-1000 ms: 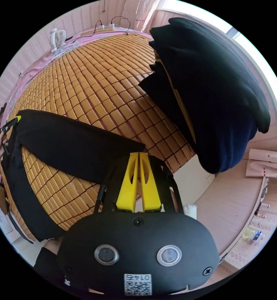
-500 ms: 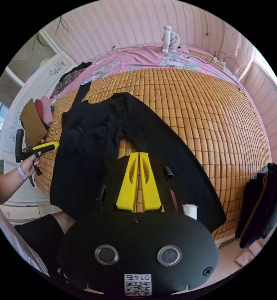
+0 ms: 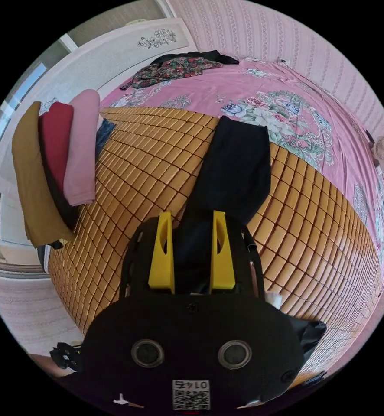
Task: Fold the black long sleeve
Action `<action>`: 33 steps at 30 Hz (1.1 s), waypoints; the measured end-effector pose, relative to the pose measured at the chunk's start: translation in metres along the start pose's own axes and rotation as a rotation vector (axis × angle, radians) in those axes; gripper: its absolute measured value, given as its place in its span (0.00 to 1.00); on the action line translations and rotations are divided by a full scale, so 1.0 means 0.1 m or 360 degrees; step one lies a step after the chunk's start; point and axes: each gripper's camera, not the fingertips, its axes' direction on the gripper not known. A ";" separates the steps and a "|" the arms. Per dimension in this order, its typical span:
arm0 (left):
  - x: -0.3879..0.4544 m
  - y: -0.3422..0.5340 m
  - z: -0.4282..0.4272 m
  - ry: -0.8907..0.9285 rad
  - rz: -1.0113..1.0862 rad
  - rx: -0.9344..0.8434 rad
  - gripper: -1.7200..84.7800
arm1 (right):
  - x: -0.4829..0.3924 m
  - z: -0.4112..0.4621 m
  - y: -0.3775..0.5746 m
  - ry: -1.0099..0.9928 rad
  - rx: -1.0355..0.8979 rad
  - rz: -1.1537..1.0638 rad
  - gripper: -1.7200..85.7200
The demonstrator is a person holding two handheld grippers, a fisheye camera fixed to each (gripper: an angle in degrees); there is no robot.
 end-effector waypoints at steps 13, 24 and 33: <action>-0.34 0.56 -0.37 0.0186 -0.0083 -0.0038 0.01 | -0.85 -0.74 0.13 -0.0979 0.0039 -0.1184 0.07; -0.97 1.26 -1.20 -0.0190 -0.0272 0.0274 0.08 | -0.54 0.13 0.40 -0.0307 -0.0208 -0.0986 0.14; -1.89 1.24 -1.31 -0.0572 -0.0140 0.0197 0.12 | -1.11 0.72 0.59 -0.0083 -0.0362 -0.1450 0.10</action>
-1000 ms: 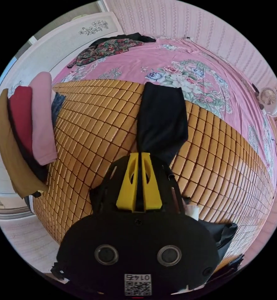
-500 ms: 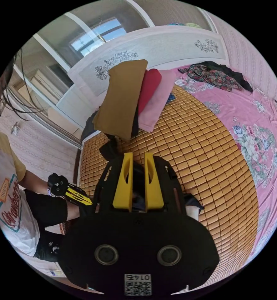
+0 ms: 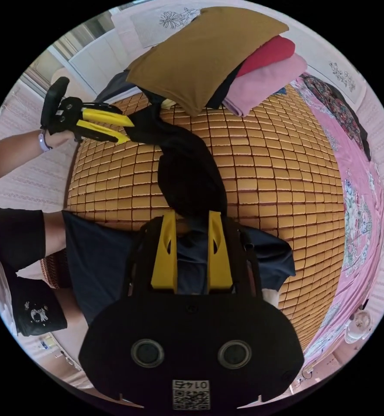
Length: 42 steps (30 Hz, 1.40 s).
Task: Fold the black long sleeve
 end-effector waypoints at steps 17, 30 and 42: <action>-1.20 0.86 -1.01 0.0979 -0.0488 0.0084 0.01 | 0.64 -0.16 -0.04 -0.0226 0.0386 0.0194 0.01; -1.88 1.51 -0.51 0.0666 -0.1239 -0.0091 0.12 | 0.79 0.70 -0.54 -0.0101 0.0093 0.0324 0.01; -1.91 1.52 -0.55 0.0421 -0.1200 0.0137 0.02 | 0.84 0.74 -0.45 -0.0109 0.0092 0.0268 0.02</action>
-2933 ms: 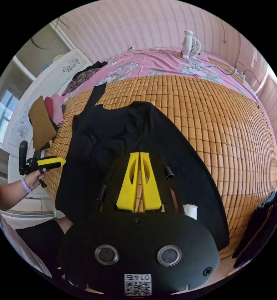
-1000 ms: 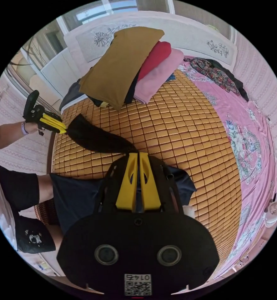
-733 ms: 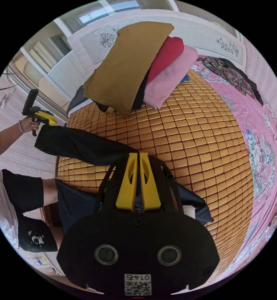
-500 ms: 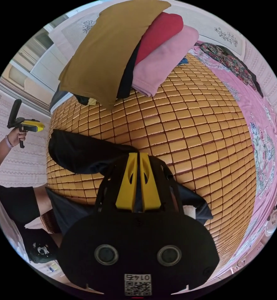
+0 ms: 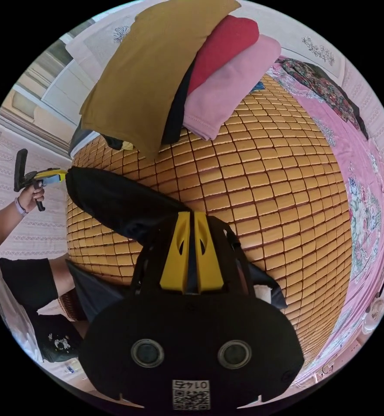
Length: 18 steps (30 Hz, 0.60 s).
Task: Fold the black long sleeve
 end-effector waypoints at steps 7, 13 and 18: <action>-0.47 -0.09 -0.20 0.0035 -0.0345 0.0279 0.09 | 0.06 -0.07 0.27 0.0029 0.0131 0.0115 0.06; -0.19 -0.12 0.00 0.0196 -0.0327 0.0309 0.16 | -0.24 -0.12 0.64 0.0012 0.0219 0.0109 0.08; 0.02 -0.11 0.32 -0.0013 -0.0334 0.0161 0.14 | -0.74 0.02 0.85 -0.0110 0.0270 0.0044 0.09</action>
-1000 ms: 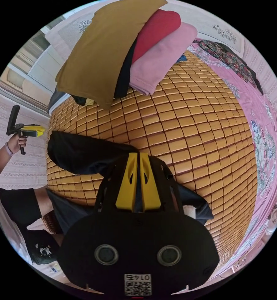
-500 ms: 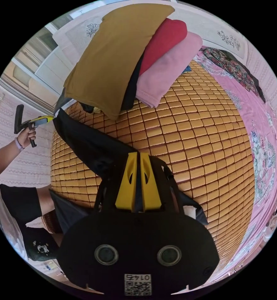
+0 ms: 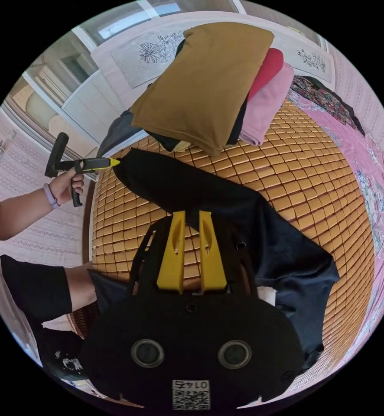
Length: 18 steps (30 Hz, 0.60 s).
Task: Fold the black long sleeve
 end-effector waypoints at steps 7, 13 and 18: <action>0.28 0.04 0.21 -0.0213 0.0154 -0.0205 0.01 | -0.38 0.12 0.30 -0.0247 -0.0002 0.0115 0.08; 1.03 0.11 -0.32 0.0278 0.0454 0.0229 0.01 | -0.35 -0.14 0.95 -0.0211 0.0033 0.0468 0.08; 2.34 0.49 -0.43 0.0888 0.1077 0.0251 0.01 | -0.19 -0.59 1.64 -0.0128 0.0046 0.0816 0.08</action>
